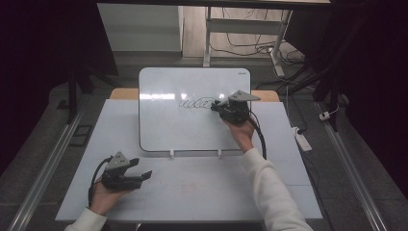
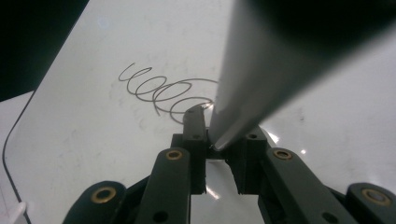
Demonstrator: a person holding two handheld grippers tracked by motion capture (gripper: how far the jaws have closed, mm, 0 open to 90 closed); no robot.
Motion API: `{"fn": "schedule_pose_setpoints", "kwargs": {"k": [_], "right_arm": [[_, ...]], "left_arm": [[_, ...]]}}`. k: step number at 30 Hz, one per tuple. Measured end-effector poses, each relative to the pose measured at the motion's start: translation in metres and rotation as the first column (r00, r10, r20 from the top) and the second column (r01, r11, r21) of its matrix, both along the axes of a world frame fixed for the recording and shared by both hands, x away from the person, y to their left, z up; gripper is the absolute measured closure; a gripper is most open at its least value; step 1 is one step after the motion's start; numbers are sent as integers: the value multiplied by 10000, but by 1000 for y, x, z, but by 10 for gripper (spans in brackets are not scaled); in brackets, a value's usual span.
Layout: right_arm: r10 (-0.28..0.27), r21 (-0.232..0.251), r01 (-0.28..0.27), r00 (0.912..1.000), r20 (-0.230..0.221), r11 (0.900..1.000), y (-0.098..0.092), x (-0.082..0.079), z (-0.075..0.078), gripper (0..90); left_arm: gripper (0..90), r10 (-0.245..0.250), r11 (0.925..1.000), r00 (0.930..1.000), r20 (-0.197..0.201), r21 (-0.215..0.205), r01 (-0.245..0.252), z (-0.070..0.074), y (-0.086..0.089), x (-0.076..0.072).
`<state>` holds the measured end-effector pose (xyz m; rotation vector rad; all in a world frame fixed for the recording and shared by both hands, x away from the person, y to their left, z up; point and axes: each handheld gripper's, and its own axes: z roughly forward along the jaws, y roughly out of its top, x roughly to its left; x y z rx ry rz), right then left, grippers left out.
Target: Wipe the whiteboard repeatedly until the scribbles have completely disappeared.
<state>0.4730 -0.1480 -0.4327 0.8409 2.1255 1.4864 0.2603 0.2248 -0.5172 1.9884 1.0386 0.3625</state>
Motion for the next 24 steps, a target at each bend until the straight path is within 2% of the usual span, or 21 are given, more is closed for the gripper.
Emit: {"fn": "schedule_pose_setpoints", "kwargs": {"k": [1, 2, 3, 4, 6, 7, 8, 9, 10, 12, 13, 14, 15, 16, 17, 18, 20, 21, 22, 23, 24], "right_arm": [[-305, 295, 306, 9995, -28, 9991, -4, 3, 2, 769], [-305, 295, 306, 9995, -28, 9991, -4, 3, 2, 769], [-948, 769, 951, 9955, -77, 9925, -13, 8, 6, 769], [-975, 931, 990, 9950, -199, 9907, -14, 9, 6, 770], [-875, 937, 895, 9959, -246, 9916, -11, 7, 5, 770], [-22, 440, 39, 9993, -373, 9990, 3, 1, -2, 770], [-22, 440, 39, 9993, -373, 9990, 3, 1, -2, 770], [221, -79, -222, 9997, -140, 9997, 10, -1, -2, 770], [129, 42, -128, 9999, -78, 9999, 8, 1, 0, 770], [-586, 694, 587, 9983, -32, 9959, -4, 10, 6, 770], [-586, 694, 587, 9983, -32, 9959, -4, 10, 6, 770], [-835, 1266, 870, 9960, -332, 9881, -10, 15, 7, 770], [-810, 1180, 839, 9963, -290, 9895, -7, 13, 6, 770], [-466, 867, 487, 9986, -262, 9950, -2, 10, 4, 770], [-466, 867, 487, 9986, -262, 9950, -2, 10, 4, 770], [192, 150, -190, 9997, -127, 9997, 9, 2, -1, 770], [246, -103, -246, 9997, 36, 9996, 10, 1, 0, 770], [181, -76, -180, 9998, 61, 9998, 8, 3, 2, 770], [-576, 543, 569, 9983, 115, 9969, -4, 11, 8, 770], [-576, 543, 569, 9983, 115, 9969, -4, 11, 8, 770], [-874, 917, 870, 9962, 2, 9920, -11, 17, 11, 770]], "left_arm": [[276, 7, 10000, 10000, 3, 16, -7, 0, 0, 0], [276, -7, 10000, 10000, 16, 27, 7, 0, -1, 0], [276, -15, 10000, 10000, 27, 21, 15, 0, -1, -1], [276, -31, 10000, 10000, 50, 12, 31, 1, -1, -1], [276, -34, 10000, 10000, 60, 10, 34, 1, -1, -1], [276, -36, 10000, 10000, 43, 12, 36, 1, -1, -1], [276, -14, 10000, 10000, 24, 0, 14, 0, 0, 0], [276, -8, 10000, 10000, -1, 3, 8, 0, 0, 0], [276, -2, 10000, 10000, -13, 9, 2, 0, 0, 0], [277, -3, 10000, 10000, 14, 19, 3, 0, 0, 0], [277, -4, 10000, 10000, 33, 26, 4, 0, -1, -1], [276, -8, 10000, 10000, 39, 8, 8, 1, -1, -1], [276, -13, 10000, 10000, 42, -4, 13, 1, -1, -1], [276, -8, 10000, 10000, 32, -8, 8, 0, 0, 0], [276, -2, 10000, 10000, 7, -10, 2, 0, 0, 0], [276, 4, 10000, 10000, -15, -9, -4, 0, 0, 1], [276, 11, 10000, 10000, -28, 1, -11, 0, 0, 1], [276, 11, 10000, 10000, -14, 12, -11, 0, 0, 1], [276, 1, 10000, 10000, 12, 24, -1, 0, -1, 0], [276, 1, 10000, 10000, 12, 24, -1, 0, -1, 0], [276, -13, 10000, 10000, 30, 32, 13, 1, -1, -1]]}}
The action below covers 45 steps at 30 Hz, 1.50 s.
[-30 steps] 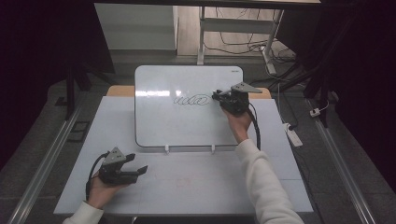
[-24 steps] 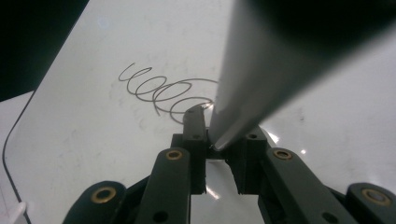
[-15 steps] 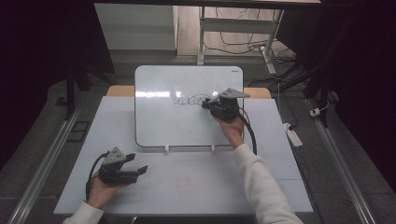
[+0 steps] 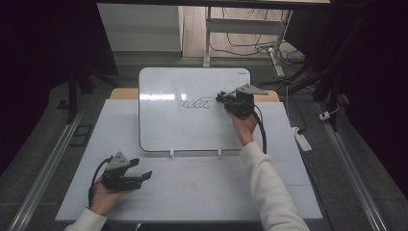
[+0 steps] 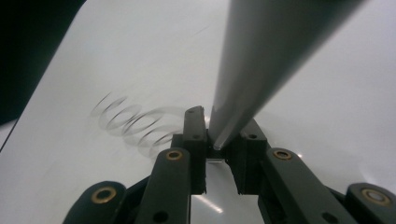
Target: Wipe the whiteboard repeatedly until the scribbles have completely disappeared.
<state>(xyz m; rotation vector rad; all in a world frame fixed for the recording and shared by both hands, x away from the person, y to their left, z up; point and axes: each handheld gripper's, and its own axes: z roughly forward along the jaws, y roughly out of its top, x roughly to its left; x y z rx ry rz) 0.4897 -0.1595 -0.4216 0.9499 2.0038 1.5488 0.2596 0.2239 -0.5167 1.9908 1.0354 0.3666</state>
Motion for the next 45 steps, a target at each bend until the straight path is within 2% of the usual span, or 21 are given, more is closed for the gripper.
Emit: {"fn": "schedule_pose_setpoints", "kwargs": {"k": [3, 4, 5, 6, 8, 10, 15, 17, 19, 22, 23, 24, 27, 30, 32, 34, 37, 40, 41, 43, 45], "right_arm": [[204, -119, -205, 9998, -59, 9997, 5, -3, -3, 770], [1036, -810, -1042, 9946, -109, 9913, 16, -10, -7, 770], [1065, -1225, -1039, 9942, 152, 9870, 18, -11, -6, 769], [1065, -1225, -1039, 9942, 152, 9870, 18, -11, -6, 769], [166, -342, -157, 9995, 261, 9993, 5, -1, 2, 770], [67, -7, -67, 9999, 100, 10000, 2, 4, 3, 770], [1451, -1288, -1440, 9894, -7, 9812, 29, -11, -8, 770], [1440, -1270, -1427, 9896, 6, 9816, 28, -9, -7, 770], [404, -443, -390, 9987, 311, 9983, 14, 3, 3, 770], [211, -111, -209, 9996, 191, 9997, 11, 6, 4, 770], [325, -258, -321, 9994, 151, 9992, 15, 3, 2, 770], [1207, -724, -1214, 9926, -149, 9900, 26, -5, -5, 770], [1602, -1267, -1602, 9870, -104, 9789, 32, -13, -11, 770], [536, -489, -530, 9985, 99, 9974, 15, -2, -2, 770], [448, -188, -450, 9989, -105, 9988, 14, -2, -2, 770], [710, -411, -718, 9973, -189, 9966, 18, -5, -4, 770], [1561, -1274, -1579, 9874, -244, 9792, 32, -18, -14, 770], [908, -1040, -893, 9958, 96, 9906, 23, -13, -8, 770], [571, -454, -574, 9983, -85, 9973, 17, -9, -7, 770], [599, -465, -604, 9981, -126, 9971, 19, -11, -9, 770], [1280, -899, -1300, 9914, -278, 9874, 29, -17, -15, 770]], "left_arm": [[276, 5, 10000, 10000, -3, -47, -5, 0, 0, 0], [276, 10, 10000, 10000, -4, -58, -10, 0, 0, 0], [276, 14, 10000, 10000, -27, -68, -14, 0, 1, 1], [276, 6, 10000, 10000, -47, -59, -7, -1, 1, 1], [276, 7, 10000, 10000, -46, -36, -7, -1, 1, 1], [276, -24, 10000, 10000, -7, -59, 24, 0, 1, 0], [276, 2, 10000, 10000, -60, -93, -3, -1, 2, 2], [276, -21, 10000, 10000, -51, -78, 20, -1, 2, 2], [276, -28, 10000, 10000, -24, -86, 28, 0, 1, 1], [276, -35, 9999, 10000, 9, -107, 35, 0, 1, 1], [276, -43, 9999, 10000, 5, -104, 43, 0, 1, 1], [276, -28, 9999, 10000, -8, -110, 28, 0, 1, 2], [276, -21, 9999, 10000, -40, -115, 20, -1, 2, 2], [276, -41, 10000, 10000, -28, -86, 41, 0, 0, 1], [276, -57, 10000, 10000, 22, -74, 57, 0, 0, 0], [276, -49, 9999, 10000, 11, -95, 49, 0, 0, 1], [276, -10, 10000, 10000, -62, -91, 9, -1, 1, 3], [276, -19, 10000, 10000, -37, -68, 18, 0, 0, 2], [276, -38, 10000, 10000, -9, -56, 38, 0, 0, 1], [276, -40, 10000, 10000, 14, -87, 40, 0, 0, 1], [276, -14, 9999, 10000, -25, -101, 14, 0, 1, 2]]}}
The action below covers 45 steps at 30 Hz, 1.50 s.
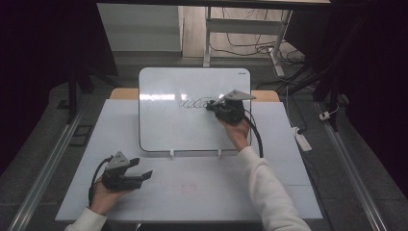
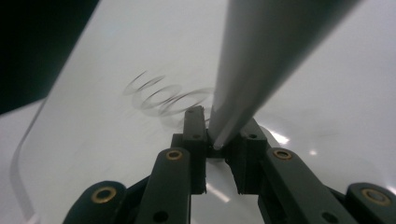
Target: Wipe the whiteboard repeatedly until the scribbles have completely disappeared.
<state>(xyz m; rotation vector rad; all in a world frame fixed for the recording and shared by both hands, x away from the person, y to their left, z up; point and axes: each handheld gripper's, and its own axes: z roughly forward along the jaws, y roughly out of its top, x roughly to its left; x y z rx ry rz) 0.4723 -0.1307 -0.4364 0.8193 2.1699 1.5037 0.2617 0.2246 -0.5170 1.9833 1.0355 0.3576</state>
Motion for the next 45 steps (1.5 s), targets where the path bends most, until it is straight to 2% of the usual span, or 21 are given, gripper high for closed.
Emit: {"fn": "schedule_pose_setpoints", "kwargs": {"k": [2, 5, 8, 10, 12, 14, 15, 16, 19, 21, 23, 25, 27, 29, 33, 35, 37, 38, 40, 42, 45], "right_arm": [[171, -415, -162, 9996, 221, 9990, 6, -3, 0, 770], [-749, 627, 729, 9967, 304, 9954, -5, 12, 9, 770], [-773, 859, 763, 9970, 77, 9934, -3, 12, 8, 770], [-47, 298, 45, 10000, 84, 9995, 8, 6, 3, 770], [165, -107, -162, 9995, 287, 9998, 11, 5, 4, 770], [-220, 216, 213, 9992, 332, 9995, 6, 8, 6, 770], [-897, 884, 873, 9957, 237, 9923, -5, 18, 13, 770], [-993, 1108, 977, 9950, 91, 9890, -8, 20, 14, 770], [-741, 871, 728, 9972, 117, 9935, -1, 16, 11, 770], [119, 250, -119, 9999, -10, 9996, 13, 6, 3, 770], [372, -230, -366, 9990, 267, 9991, 20, 3, 1, 770], [70, 35, -71, 9994, 334, 10000, 16, 6, 4, 770], [-1010, 758, 975, 9940, 428, 9923, 1, 19, 15, 770], [-1081, 919, 1047, 9936, 329, 9903, -1, 21, 16, 770], [245, 4, -245, 9997, 87, 9997, 22, 4, 2, 770], [354, -257, -346, 9989, 311, 9991, 24, 2, 2, 770], [137, -103, -132, 9990, 420, 9999, 20, 6, 4, 770], [-796, 377, 773, 9947, 655, 9963, 8, 15, 13, 770], [-1380, 955, 1332, 9894, 460, 9865, -3, 23, 19, 770], [-1398, 1084, 1347, 9893, 410, 9849, -3, 23, 19, 770], [-528, 542, 509, 9980, 337, 9972, 13, 13, 11, 770]], "left_arm": [[276, 8, 10000, 10000, -65, 8, -8, -1, 0, 1], [276, -20, 10000, 10000, -17, 46, 20, 0, -1, 0], [276, -7, 10000, 10000, 19, -8, 7, 1, 0, -1], [276, 14, 10000, 10000, -13, -20, -14, 0, 1, 0], [276, 15, 10000, 10000, -54, -8, -15, -1, 1, 1], [276, -10, 10000, 10000, -23, 34, 10, 0, 0, 0], [277, -21, 10000, 10000, -8, 29, 21, 0, 0, -1], [276, -36, 10000, 10000, 15, 20, 36, 0, 0, -1], [277, -10, 10000, 10000, 29, -22, 10, 0, 0, 0], [276, -6, 10000, 10000, -33, -13, 6, -1, 1, 1], [276, -19, 10000, 10000, -45, 13, 19, -1, 0, 1], [276, -32, 10000, 10000, -10, 25, 32, 0, -1, 0], [277, -38, 10000, 10000, 39, 16, 38, 1, -1, -1], [277, -32, 10000, 10000, 34, -17, 32, 1, 0, -1], [276, -23, 10000, 10000, -40, -22, 23, -1, 1, 2], [277, -37, 10000, 10000, -29, -11, 37, -1, 0, 1], [277, -39, 10000, 10000, -5, 3, 39, 0, 0, 0], [277, -48, 10000, 10000, 9, 12, 48, 0, -1, -1], [277, -53, 10000, 10000, 31, -15, 53, 1, -1, -1], [277, -47, 10000, 10000, 8, -28, 47, 0, -1, 0], [277, -46, 10000, 10000, -40, -23, 46, -1, 0, 2]]}}
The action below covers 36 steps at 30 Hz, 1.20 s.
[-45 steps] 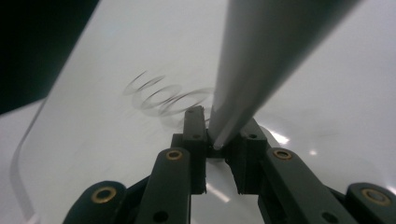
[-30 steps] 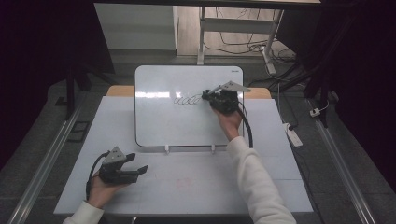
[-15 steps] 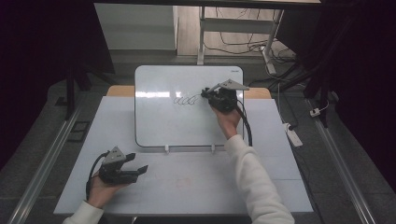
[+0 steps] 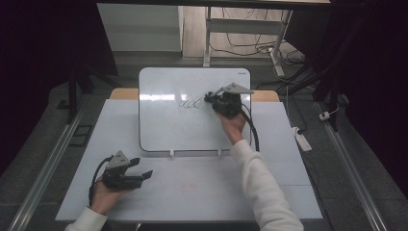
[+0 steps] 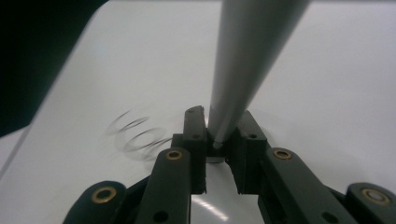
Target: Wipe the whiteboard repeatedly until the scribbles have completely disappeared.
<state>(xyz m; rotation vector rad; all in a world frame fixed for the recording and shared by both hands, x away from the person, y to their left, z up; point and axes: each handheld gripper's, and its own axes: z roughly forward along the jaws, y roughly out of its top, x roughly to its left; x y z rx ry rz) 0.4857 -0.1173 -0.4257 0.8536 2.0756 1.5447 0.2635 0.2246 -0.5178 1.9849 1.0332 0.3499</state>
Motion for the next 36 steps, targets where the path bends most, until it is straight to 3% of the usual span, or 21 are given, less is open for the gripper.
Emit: {"fn": "schedule_pose_setpoints", "kwargs": {"k": [2, 3, 6, 7, 9, 10, 12, 13, 16, 18, 19, 21, 23, 24, 25, 27, 29, 31, 34, 35, 36], "right_arm": [[662, -480, -662, 9978, -17, 9966, 12, -7, -7, 770], [663, -565, -657, 9978, 96, 9962, 12, -5, -5, 770], [-403, 186, 397, 9986, 338, 9990, -3, 6, 4, 770], [-403, 186, 397, 9986, 338, 9990, -3, 6, 4, 770], [-694, 646, 684, 9975, 141, 9956, -9, 11, 6, 771], [-684, 581, 674, 9975, 161, 9960, -6, 9, 5, 771], [210, 74, -210, 9998, 30, 9998, 5, 1, -1, 770], [1108, -699, -1116, 9937, -151, 9913, 18, -8, -9, 770], [1186, -1131, -1171, 9929, 59, 9867, 21, -9, -7, 771], [460, -709, -437, 9985, 310, 9965, 13, -1, 1, 770], [-188, -124, 191, 9994, 286, 9997, 3, 9, 7, 771], [-323, 142, 320, 9993, 204, 9994, 0, 12, 9, 770], [-157, -63, 158, 9996, 234, 9999, 3, 7, 7, 770], [665, -423, -667, 9978, -80, 9969, 13, -2, -2, 770], [665, -423, -667, 9978, -80, 9969, 13, -2, -2, 770], [1194, -906, -1196, 9928, -68, 9887, 22, -11, -11, 770], [1160, -862, -1154, 9933, 13, 9896, 21, -10, -10, 771], [484, -471, -471, 9985, 273, 9978, 15, -2, -3, 771], [-188, 239, 182, 9995, 251, 9995, 7, 8, 5, 770], [-216, 236, 210, 9994, 280, 9995, 9, 7, 4, 770], [373, -49, -372, 9992, 110, 9993, 18, 1, -2, 770]], "left_arm": [[277, 0, 10000, 10000, 2, 16, 0, 0, 0, 0], [277, -9, 10000, 10000, 32, 22, 9, 0, 0, -1], [277, -3, 10000, 10000, 57, 13, 3, 1, -1, -2], [277, 0, 10000, 10000, 58, 12, 0, 1, -1, -2], [277, -6, 10000, 10000, 50, 5, 6, 1, 0, -2], [277, 1, 10000, 10000, 48, -1, -1, 1, 0, -1], [277, 4, 10000, 10000, 25, -14, -4, 0, 1, 0], [277, 16, 10000, 10000, 14, -16, -16, 0, 1, 0], [277, -5, 10000, 10000, 25, 41, 5, 0, -1, -1], [277, -31, 10000, 10000, 64, 61, 31, 1, -1, -2], [277, -15, 10000, 10000, 65, 43, 15, 1, -2, -3], [277, -19, 10000, 10000, 83, 42, 19, 1, -1, -2], [277, 13, 10000, 10000, 55, 0, -13, 1, 0, -1], [277, 20, 10000, 10000, 45, -2, -20, 1, 0, -1], [277, 12, 10000, 10000, 24, 16, -12, 0, 0, 0], [277, -4, 10000, 10000, 21, 35, 4, 0, 0, 0], [277, -9, 10000, 10000, 51, 63, 9, 1, -1, -1], [277, -12, 10000, 10000, 83, 59, 12, 1, -1, -2], [277, 9, 10000, 10000, 70, 25, -9, 1, -1, -2], [277, 16, 10000, 10000, 71, 21, -17, 1, 0, -2], [277, 26, 10000, 10000, 55, -5, -26, 1, 0, -1]]}}
